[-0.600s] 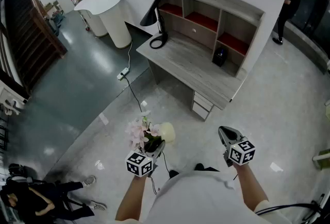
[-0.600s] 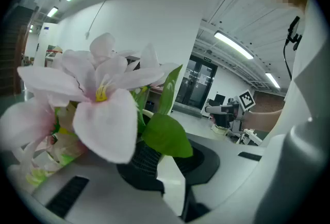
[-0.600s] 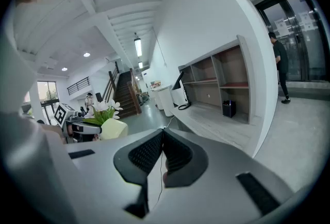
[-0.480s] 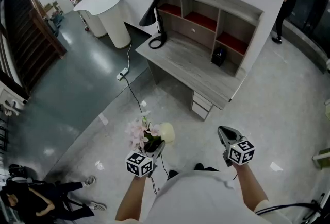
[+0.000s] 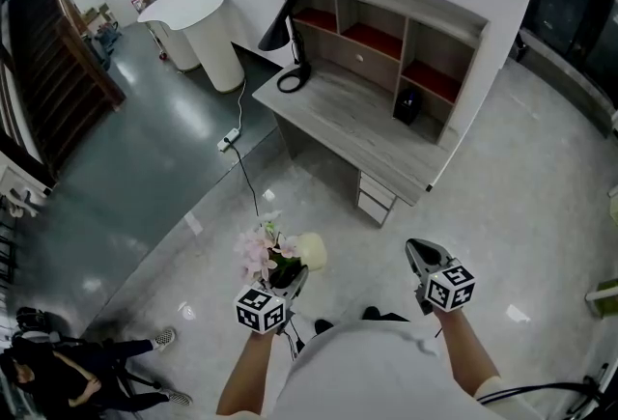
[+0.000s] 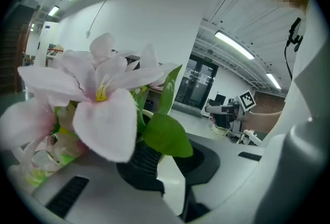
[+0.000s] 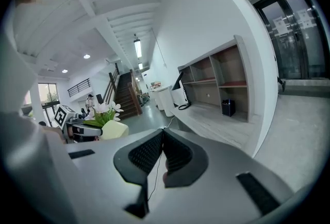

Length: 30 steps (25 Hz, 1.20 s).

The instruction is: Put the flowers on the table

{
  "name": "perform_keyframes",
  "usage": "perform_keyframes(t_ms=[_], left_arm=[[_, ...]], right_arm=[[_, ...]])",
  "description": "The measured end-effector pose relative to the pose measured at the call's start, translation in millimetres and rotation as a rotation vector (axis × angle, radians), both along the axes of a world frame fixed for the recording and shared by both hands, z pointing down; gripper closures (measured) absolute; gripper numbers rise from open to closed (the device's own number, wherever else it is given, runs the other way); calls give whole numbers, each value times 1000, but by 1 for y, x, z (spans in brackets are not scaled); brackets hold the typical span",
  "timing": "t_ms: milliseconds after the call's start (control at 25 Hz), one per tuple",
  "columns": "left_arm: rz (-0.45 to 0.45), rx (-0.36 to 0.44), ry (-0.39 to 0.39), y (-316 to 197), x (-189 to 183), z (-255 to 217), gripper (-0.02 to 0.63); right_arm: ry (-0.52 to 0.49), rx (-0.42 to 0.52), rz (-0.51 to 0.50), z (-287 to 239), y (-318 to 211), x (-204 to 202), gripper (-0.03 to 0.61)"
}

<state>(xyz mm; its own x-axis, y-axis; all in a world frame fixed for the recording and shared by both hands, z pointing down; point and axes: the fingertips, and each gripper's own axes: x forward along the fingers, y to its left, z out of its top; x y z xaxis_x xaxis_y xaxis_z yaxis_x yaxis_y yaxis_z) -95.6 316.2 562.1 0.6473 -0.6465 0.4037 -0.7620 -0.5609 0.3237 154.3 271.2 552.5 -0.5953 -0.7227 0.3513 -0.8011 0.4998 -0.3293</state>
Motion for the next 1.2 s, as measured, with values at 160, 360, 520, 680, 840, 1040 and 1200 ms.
perform_keyframes(t_ms=[160,360,520,680,840,1040,1200], left_arm=[[-13,-5,0,3,4,2,554],[-39,-6,0,8,13,1,554],[-64,-3,-5,7,23,-4,554],[-74,-3,-22,2,36,4,554],[-91,-1,-20,-3,46,6,554],[-99,-12,-16,-16,53,10,554],[-94,-11,-18,-39,48,10,554]], right_arm=[[-14,-5,-6,1,2,7,558],[-5,-13,-21,5,4,22,558],[-14,-21,-31,4,2,36,558],[20,-12,-58,13,-3,52,558],[38,-13,-89,18,-12,59,558],[27,-5,-77,13,-30,67,558],[23,-12,-60,16,-52,67,558]])
